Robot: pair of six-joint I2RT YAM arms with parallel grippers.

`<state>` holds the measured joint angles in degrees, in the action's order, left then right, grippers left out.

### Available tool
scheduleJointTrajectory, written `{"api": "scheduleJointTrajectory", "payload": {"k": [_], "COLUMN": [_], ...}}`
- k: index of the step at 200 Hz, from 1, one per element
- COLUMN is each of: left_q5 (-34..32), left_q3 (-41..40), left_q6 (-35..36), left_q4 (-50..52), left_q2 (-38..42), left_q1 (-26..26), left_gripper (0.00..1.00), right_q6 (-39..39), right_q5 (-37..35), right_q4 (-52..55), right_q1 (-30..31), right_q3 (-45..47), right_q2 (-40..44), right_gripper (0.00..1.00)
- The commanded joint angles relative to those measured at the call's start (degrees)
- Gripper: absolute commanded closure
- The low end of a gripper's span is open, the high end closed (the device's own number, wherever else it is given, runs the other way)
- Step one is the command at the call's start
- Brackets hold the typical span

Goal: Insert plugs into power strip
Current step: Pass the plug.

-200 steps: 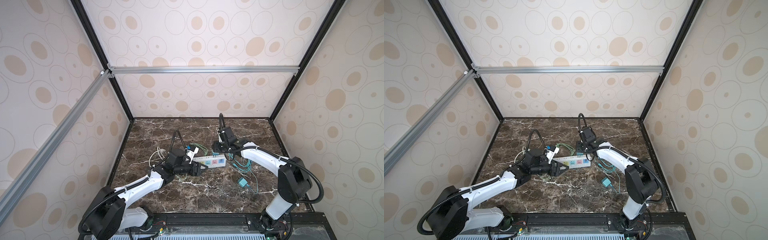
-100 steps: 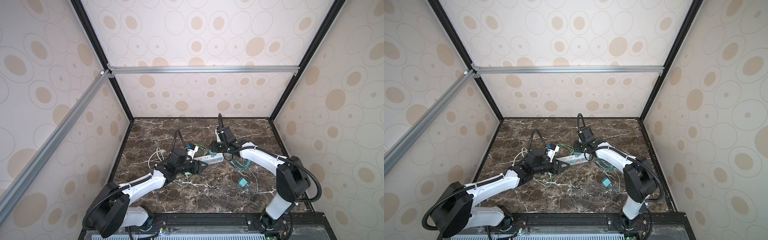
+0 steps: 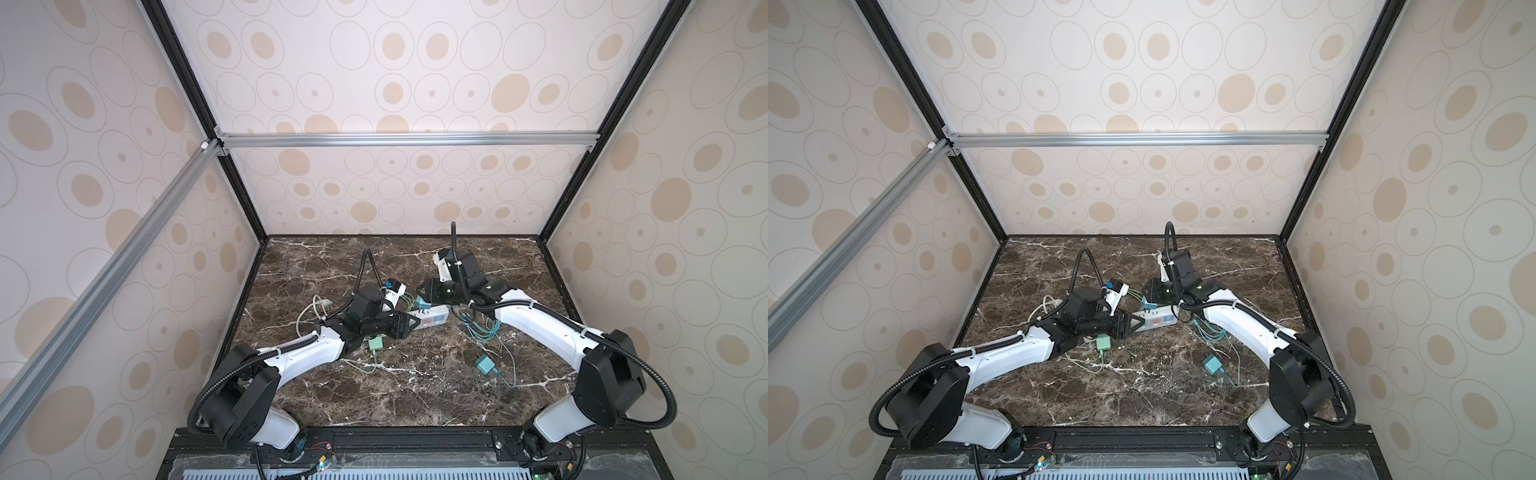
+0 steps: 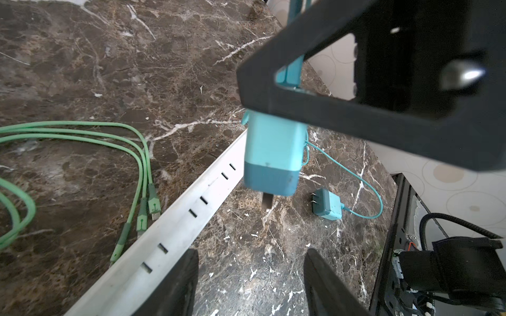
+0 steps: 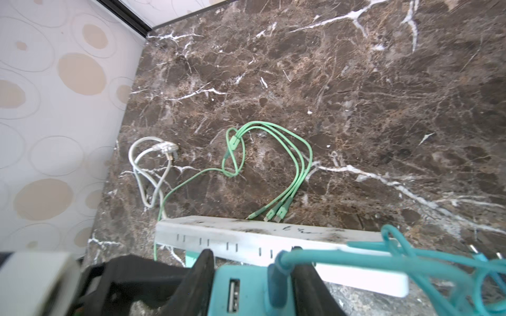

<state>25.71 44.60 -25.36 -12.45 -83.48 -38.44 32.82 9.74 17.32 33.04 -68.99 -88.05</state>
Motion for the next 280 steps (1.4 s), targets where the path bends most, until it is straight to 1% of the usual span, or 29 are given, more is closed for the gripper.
{"api": "scheduleJointTrajectory", "payload": {"k": [1, 18, 34, 57, 61, 81, 112, 130, 157, 201, 248, 256, 280], "left_q5": [3.5, 3.5, 2.1, 1.6, -0.1, -2.4, -3.3, -4.3, -3.9, -2.6, -2.6, -2.6, -2.3], "left_q3": [1.8, 0.7, -0.2, -0.5, -0.5, -0.4, -0.1, 0.0, 0.8, 2.1, 1.7, 1.7, 1.6], "left_q6": [3.1, 3.4, 3.1, 2.9, 2.9, 3.1, 3.6, 3.7, 4.2, 4.4, 3.9, 3.8, 3.4], "left_q4": [-3.2, -6.3, -7.9, -8.8, -8.9, -8.4, -8.3, -8.6, -8.3, -7.4, -8.5, -8.6, -8.9], "left_q2": [0.4, 1.6, 2.5, 3.0, 3.0, 2.4, 1.8, 1.7, 0.9, -0.5, -0.1, -0.1, -0.3], "left_q1": [-1.0, -1.3, -1.3, -1.5, -1.4, -1.4, -1.6, -1.5, -1.6, -1.6, -1.6, -1.6, -1.6], "left_gripper": [0.4, 0.41, 0.41, 0.43, 0.43, 0.44, 0.45, 0.48, 0.49, 0.55, 0.57, 0.58, 0.68], "right_q6": [1.8, 2.0, 2.5, 3.1, 3.2, 3.6, 4.1, 4.2, 4.9, 5.0, 5.0, 5.1, 5.1], "right_q5": [1.9, 2.4, 3.4, 4.8, 5.0, 6.0, 6.7, 7.3, 8.3, 8.6, 9.3, 9.5, 9.7], "right_q4": [-1.1, -1.2, -1.3, -1.7, -1.8, -2.2, -2.3, -2.4, -2.9, -3.0, -3.0, -3.1, -3.1], "right_q1": [0.1, 0.0, 0.0, 0.0, 0.0, 0.0, 0.0, 0.1, 0.0, 0.0, 0.0, 0.0, 0.1], "right_q3": [1.1, 1.1, 1.1, 1.4, 1.5, 1.7, 2.4, 2.8, 3.3, 3.4, 3.6, 3.7, 3.6], "right_q2": [1.1, 1.2, 1.2, 1.2, 1.2, 1.5, 2.2, 2.4, 3.0, 4.0, 4.0, 4.0, 4.0], "right_gripper": [0.73, 0.73, 0.73, 0.73, 0.73, 0.74, 0.74, 0.74, 0.74, 0.74, 0.75, 0.75, 0.75]}}
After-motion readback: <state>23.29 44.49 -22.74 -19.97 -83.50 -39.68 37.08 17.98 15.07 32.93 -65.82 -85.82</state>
